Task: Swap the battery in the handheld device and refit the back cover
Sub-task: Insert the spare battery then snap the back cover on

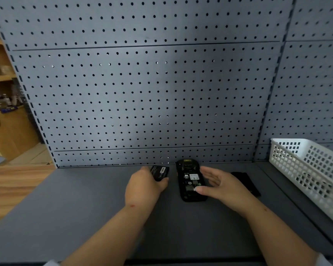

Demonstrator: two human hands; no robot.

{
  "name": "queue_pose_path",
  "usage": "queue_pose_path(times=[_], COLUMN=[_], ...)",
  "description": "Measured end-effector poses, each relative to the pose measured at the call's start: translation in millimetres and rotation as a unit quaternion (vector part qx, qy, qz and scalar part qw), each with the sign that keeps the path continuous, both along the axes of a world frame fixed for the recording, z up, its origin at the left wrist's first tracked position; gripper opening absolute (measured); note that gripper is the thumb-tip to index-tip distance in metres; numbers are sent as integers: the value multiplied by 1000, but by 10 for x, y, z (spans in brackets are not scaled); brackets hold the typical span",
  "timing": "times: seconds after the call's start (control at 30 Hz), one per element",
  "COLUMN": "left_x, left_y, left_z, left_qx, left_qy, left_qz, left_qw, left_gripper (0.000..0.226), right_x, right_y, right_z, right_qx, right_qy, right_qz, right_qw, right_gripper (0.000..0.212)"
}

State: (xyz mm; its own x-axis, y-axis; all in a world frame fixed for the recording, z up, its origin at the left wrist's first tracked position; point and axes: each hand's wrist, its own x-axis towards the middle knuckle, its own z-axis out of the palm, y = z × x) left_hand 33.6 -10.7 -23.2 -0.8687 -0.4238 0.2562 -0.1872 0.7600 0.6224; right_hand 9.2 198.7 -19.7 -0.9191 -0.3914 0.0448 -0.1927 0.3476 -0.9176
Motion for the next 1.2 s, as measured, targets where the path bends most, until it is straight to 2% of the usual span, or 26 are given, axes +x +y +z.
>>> queue_pose_path(times=[0.2, 0.4, 0.77, 0.97, 1.2], left_x=[38, 38, 8, -52, -67], left_y=[326, 507, 522, 384, 236], left_z=[75, 102, 84, 44, -22], left_qx=[40, 36, 92, 159, 187], left_qy=[13, 22, 53, 47, 32], left_qz=[-67, -100, -174, -219, -245], left_qw=[997, 994, 979, 962, 951], left_gripper=[32, 36, 33, 44, 25], right_x=[47, 77, -6, -115, -163], right_y=[-79, -97, -40, 32, 69], right_z=[5, 8, 14, 51, 8], right_qx=[-30, -58, -53, -39, -28], right_qy=[14, 8, -25, -51, -58], right_qz=[-12, -36, -28, -6, 9], right_qw=[999, 998, 998, 998, 998], right_gripper=[60, 44, 49, 49, 43])
